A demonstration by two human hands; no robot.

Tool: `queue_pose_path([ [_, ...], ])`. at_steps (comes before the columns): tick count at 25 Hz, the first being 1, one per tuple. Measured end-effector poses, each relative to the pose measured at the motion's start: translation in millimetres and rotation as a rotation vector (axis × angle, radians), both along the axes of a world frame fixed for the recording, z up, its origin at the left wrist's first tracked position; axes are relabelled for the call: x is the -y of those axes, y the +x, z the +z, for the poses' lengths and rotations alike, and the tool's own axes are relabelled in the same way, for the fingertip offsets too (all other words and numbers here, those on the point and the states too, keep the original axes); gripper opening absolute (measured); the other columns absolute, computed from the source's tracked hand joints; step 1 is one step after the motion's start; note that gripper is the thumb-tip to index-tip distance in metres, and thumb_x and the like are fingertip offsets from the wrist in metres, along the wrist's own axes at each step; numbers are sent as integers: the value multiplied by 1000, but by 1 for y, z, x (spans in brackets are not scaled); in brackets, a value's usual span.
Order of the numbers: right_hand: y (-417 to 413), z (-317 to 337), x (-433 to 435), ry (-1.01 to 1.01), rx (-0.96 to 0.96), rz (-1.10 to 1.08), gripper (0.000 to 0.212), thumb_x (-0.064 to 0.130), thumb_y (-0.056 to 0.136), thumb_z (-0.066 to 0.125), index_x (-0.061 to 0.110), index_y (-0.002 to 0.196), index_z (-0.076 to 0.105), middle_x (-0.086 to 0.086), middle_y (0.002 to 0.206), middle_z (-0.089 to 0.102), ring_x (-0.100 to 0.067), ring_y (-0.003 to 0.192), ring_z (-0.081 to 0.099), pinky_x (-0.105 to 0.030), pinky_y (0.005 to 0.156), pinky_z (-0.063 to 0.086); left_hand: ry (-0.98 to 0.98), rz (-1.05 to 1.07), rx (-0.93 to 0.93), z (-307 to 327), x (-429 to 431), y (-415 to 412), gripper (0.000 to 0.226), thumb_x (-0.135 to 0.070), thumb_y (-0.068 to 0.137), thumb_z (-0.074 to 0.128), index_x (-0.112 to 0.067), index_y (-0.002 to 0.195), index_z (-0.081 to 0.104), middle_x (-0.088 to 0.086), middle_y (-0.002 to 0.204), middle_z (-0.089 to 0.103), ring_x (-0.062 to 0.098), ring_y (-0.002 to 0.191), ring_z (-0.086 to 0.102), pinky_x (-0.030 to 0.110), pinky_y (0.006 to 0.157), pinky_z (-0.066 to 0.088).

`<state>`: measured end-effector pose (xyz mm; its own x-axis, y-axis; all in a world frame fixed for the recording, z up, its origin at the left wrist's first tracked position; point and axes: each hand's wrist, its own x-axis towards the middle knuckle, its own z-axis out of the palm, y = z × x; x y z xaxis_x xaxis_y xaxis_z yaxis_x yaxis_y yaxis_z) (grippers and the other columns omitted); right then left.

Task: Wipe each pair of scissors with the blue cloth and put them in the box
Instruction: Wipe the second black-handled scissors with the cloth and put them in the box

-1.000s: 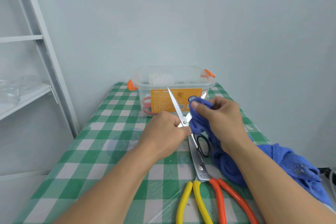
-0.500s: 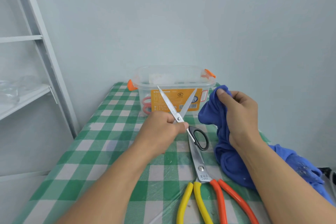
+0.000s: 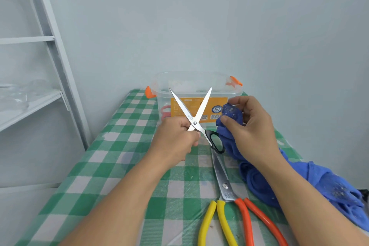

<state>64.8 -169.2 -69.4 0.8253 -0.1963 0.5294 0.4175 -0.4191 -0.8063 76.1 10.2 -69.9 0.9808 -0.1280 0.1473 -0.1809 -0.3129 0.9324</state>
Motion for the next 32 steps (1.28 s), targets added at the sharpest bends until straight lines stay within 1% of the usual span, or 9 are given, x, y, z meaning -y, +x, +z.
queue_pose_path([
  [3,4,-4,2,-57,-25,-118,33,13,87,73,33,108,57,16,98,67,-11,90,65,-35,81,52,-45,4,-15,0,-1,0,7,3,81,62,5,85,67,29,76,63,20,51,48,26,43,40],
  [6,3,-4,-1,2,-46,-112,29,14,88,72,32,106,58,13,100,70,-13,95,68,-45,88,54,-85,-16,-13,1,0,-1,10,4,82,61,-1,87,69,17,71,65,19,52,49,27,44,41],
  [11,2,-9,-9,-23,-135,-17,25,16,96,61,40,99,56,11,101,71,-16,93,69,-47,88,53,-194,-98,-22,5,1,-4,24,12,83,55,-1,96,71,18,78,71,14,55,54,27,44,43],
  [14,2,-8,-12,56,-141,29,28,9,99,56,36,99,57,6,96,71,-8,82,69,-36,81,52,-347,-223,-80,9,-1,-7,35,13,79,53,-5,103,71,16,89,74,15,63,57,26,48,42],
  [17,1,-6,-13,89,-130,1,28,8,100,52,36,99,56,8,91,70,-11,79,67,-30,73,52,-447,-292,-148,12,0,-9,39,14,83,51,-6,111,68,20,98,74,14,65,58,25,47,40],
  [22,2,-1,-5,174,-45,-79,25,6,98,55,30,103,56,2,94,69,-7,77,67,-17,65,48,-496,-254,-235,16,-1,-12,34,7,86,54,-2,117,64,21,100,75,12,58,53,22,41,35],
  [24,0,2,-5,199,-5,-100,22,5,98,56,26,104,57,2,92,67,1,71,65,-14,62,47,-615,-234,-299,18,-4,-12,37,0,80,60,1,117,64,23,101,74,12,59,55,20,42,39],
  [28,-2,5,-5,279,74,-128,15,1,98,55,11,109,57,6,87,67,7,69,65,-9,63,47,-972,-357,-368,16,0,-16,42,2,76,58,6,117,63,27,111,70,20,79,69,23,63,58],
  [32,-2,7,-6,343,129,-156,16,-1,97,57,7,111,56,2,92,66,10,73,64,-8,65,47,-1015,-336,-300,11,17,-19,27,4,81,61,2,107,68,20,107,73,22,89,72,25,72,60],
])
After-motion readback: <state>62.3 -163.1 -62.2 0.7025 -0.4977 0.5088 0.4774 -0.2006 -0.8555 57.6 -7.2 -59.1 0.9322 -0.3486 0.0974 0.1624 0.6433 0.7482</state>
